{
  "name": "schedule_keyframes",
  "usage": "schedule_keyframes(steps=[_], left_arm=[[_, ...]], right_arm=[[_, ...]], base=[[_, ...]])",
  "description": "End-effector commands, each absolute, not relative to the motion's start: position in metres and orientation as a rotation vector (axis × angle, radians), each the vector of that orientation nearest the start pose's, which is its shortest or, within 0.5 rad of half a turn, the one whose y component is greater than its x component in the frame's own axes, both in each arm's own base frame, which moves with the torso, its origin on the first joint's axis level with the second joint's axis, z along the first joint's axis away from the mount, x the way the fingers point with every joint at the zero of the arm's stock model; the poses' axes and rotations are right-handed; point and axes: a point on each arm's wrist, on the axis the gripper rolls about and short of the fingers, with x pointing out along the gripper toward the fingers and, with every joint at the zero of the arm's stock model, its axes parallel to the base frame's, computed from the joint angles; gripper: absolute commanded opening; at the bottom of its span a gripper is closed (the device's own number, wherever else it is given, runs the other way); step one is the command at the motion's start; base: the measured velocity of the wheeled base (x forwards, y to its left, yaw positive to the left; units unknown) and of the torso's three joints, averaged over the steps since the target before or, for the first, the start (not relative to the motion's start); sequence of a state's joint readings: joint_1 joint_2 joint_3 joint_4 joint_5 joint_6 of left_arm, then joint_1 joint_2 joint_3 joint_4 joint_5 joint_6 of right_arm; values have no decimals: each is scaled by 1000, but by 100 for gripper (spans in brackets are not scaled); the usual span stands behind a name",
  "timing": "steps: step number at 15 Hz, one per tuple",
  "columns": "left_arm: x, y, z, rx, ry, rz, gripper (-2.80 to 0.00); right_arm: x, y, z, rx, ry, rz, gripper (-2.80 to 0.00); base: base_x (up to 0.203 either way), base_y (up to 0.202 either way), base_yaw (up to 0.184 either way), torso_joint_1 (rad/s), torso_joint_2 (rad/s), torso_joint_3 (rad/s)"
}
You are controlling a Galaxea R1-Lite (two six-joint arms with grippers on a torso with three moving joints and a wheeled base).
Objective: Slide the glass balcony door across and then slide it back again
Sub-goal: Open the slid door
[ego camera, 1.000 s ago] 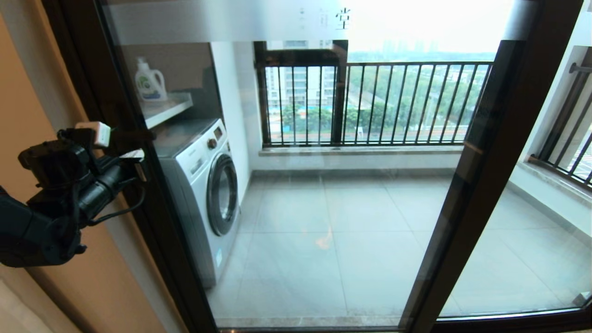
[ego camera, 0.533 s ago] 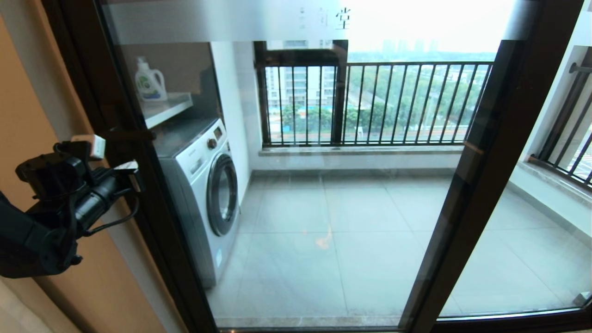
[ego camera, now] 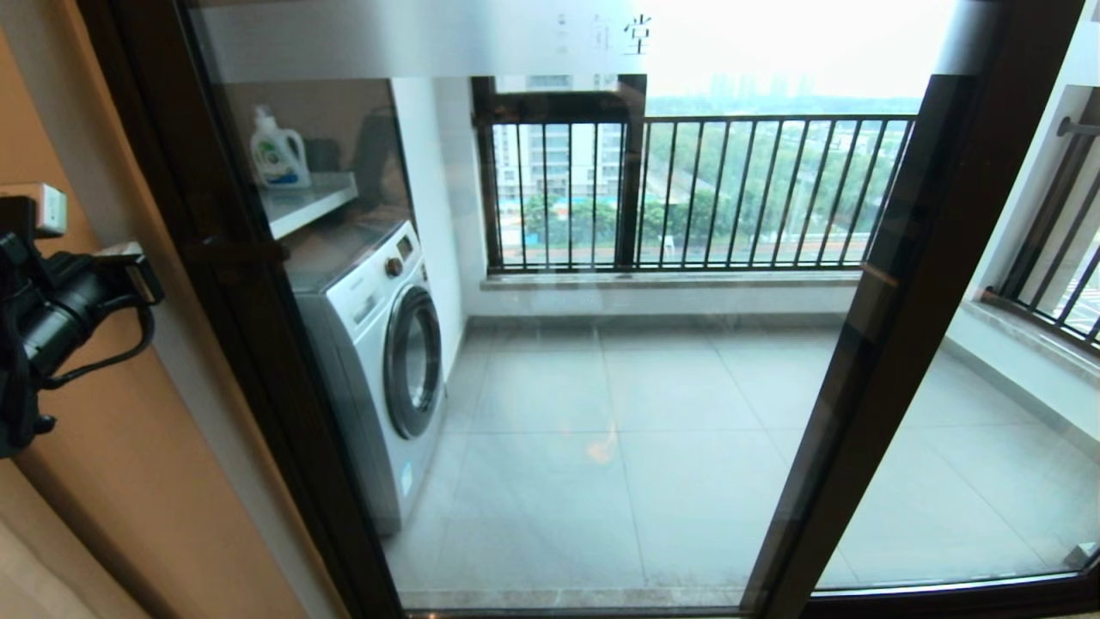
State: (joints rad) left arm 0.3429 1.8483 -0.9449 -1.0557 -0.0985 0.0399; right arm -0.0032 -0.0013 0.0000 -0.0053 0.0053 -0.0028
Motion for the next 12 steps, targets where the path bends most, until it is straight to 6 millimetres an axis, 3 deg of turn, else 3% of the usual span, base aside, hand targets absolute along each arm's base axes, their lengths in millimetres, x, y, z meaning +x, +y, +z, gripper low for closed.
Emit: schedule_keyframes(steps=[1,7,9,12], left_arm=[[321,107,247,86,-230,232,-280],[320,45,264,54,-242,77,-280],[325,26,259,38,-226,70,-280],[339,26,237,33,-160,74,-280]], right_arm=[[-23,0,75,-3,-3,3,-280],[-23,0,75,-3,-3,3,-280],[-23,0,75,-3,-3,3,-280],[-23,0,75,-3,-3,3,-280]], base=[[0,0,0,0,0,0],[0,0,0,0,0,0],[0,0,0,0,0,0],[0,0,0,0,0,0]])
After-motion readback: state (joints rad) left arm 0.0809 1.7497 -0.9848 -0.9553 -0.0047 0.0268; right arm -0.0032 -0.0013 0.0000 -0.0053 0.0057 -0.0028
